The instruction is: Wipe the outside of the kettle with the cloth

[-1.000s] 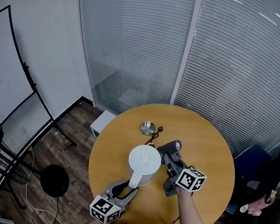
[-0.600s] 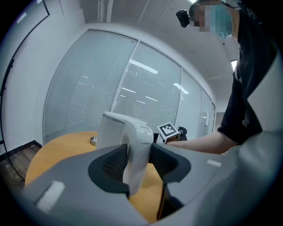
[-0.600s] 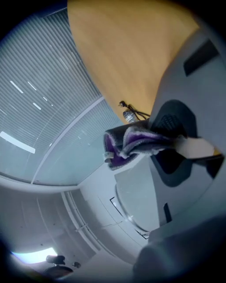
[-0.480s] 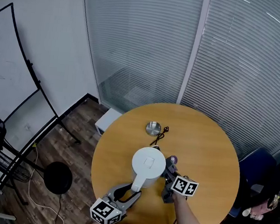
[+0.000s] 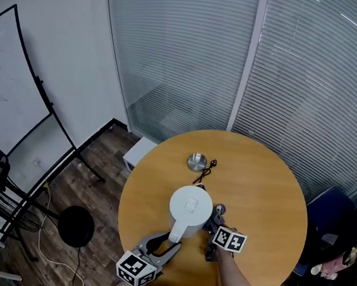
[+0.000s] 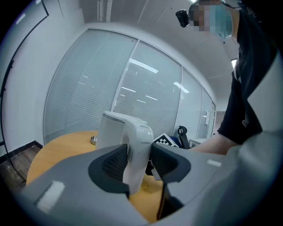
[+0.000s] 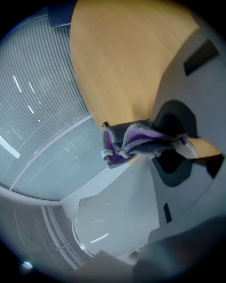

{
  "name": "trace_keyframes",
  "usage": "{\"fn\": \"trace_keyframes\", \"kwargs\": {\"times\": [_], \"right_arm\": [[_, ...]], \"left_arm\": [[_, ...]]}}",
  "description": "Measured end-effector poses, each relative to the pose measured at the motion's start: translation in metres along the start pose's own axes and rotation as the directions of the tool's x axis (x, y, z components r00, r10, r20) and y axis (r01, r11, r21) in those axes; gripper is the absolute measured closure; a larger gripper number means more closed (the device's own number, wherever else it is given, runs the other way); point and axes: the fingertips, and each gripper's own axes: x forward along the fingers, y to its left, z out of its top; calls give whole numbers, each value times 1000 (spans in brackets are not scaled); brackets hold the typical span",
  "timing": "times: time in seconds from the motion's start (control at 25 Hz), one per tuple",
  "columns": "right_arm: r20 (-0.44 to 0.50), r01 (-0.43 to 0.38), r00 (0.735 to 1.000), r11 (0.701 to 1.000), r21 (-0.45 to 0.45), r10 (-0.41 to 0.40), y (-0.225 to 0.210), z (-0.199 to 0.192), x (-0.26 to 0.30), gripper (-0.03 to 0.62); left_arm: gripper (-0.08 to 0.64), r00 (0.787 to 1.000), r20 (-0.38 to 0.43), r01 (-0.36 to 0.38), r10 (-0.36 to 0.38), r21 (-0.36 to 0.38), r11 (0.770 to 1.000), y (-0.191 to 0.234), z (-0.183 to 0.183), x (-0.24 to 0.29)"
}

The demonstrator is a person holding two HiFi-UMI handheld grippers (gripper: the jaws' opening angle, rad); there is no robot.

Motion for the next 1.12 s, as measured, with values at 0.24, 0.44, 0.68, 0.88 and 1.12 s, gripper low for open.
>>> {"fn": "trace_keyframes", "kwargs": {"times": [0.24,0.44,0.68,0.88,1.12], "right_arm": [[65,61,996,995,-81,-56,24,6,-42,535],[120,109,989,984,-143,-93,42,6,-82,535],[168,143,979,973,-183,-113,74,-14,-133,535],[211,152,971,975,-161,-116,99,-39,-167,535],[244,155,963,976,-153,-114,127,-65,-195,535]], "left_arm": [[387,1000,-16,20,-19,20,1000,-1,-1,-2],[397,1000,-26,4,-3,63,998,0,-7,-4],[424,1000,-15,-11,13,89,996,0,-11,-22],[471,1000,-13,-25,27,96,995,0,-17,-46],[543,1000,-28,-7,9,79,997,-4,-27,-76]]}}
